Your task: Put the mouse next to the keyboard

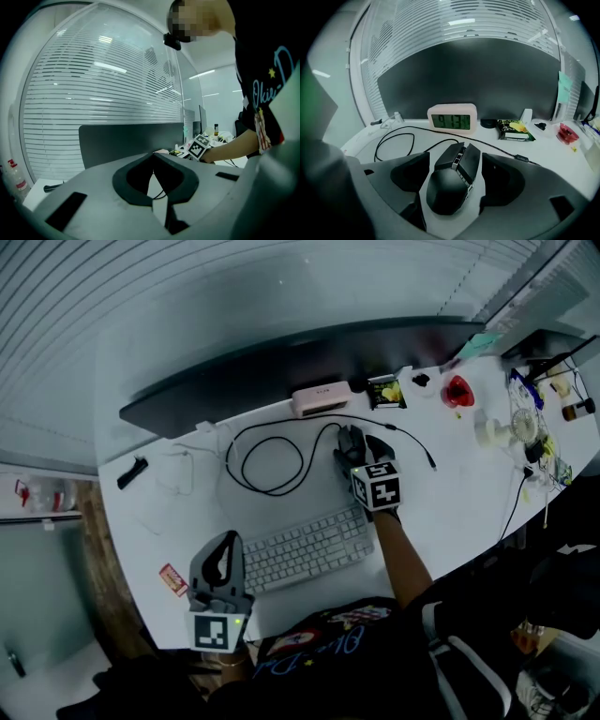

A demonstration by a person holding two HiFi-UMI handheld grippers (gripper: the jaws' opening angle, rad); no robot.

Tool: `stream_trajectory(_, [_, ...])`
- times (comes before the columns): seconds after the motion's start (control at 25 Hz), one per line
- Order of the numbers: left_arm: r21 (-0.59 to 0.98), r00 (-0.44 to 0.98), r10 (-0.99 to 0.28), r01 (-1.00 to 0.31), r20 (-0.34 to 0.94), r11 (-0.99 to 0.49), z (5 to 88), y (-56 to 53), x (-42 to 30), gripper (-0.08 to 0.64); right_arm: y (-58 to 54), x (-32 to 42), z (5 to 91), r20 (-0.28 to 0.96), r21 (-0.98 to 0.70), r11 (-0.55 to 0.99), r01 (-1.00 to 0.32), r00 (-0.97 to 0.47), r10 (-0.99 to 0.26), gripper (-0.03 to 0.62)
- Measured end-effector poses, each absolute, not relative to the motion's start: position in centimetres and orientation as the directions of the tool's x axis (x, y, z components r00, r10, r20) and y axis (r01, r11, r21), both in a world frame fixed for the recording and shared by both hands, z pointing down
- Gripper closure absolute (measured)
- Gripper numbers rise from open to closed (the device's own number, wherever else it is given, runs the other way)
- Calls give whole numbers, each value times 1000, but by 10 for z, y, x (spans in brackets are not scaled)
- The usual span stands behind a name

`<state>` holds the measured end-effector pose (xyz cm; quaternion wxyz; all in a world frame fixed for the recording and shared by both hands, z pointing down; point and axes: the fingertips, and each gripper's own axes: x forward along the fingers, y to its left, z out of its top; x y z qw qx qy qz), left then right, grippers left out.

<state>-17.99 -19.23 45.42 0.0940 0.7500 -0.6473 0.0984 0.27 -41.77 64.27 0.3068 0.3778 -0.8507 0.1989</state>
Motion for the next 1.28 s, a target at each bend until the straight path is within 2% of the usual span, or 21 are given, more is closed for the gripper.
stream_trajectory(0.32, [19,134,-950,-991,283,-134,457,-189,-186,560,-421,2,664,732,-40,644,-764,-461,-502,282])
stream_trajectory(0.64, [22,121,-955,-993,271,-119,453,-187,-187,560,-423,5,665,718,-47,633,-773,-466,-517,284])
stream_trajectory(1.28, [4,160,-959,-987,233,-164,433,-181,-164,560,-423,32,587,587,-53,603,-796,-513,-626,287])
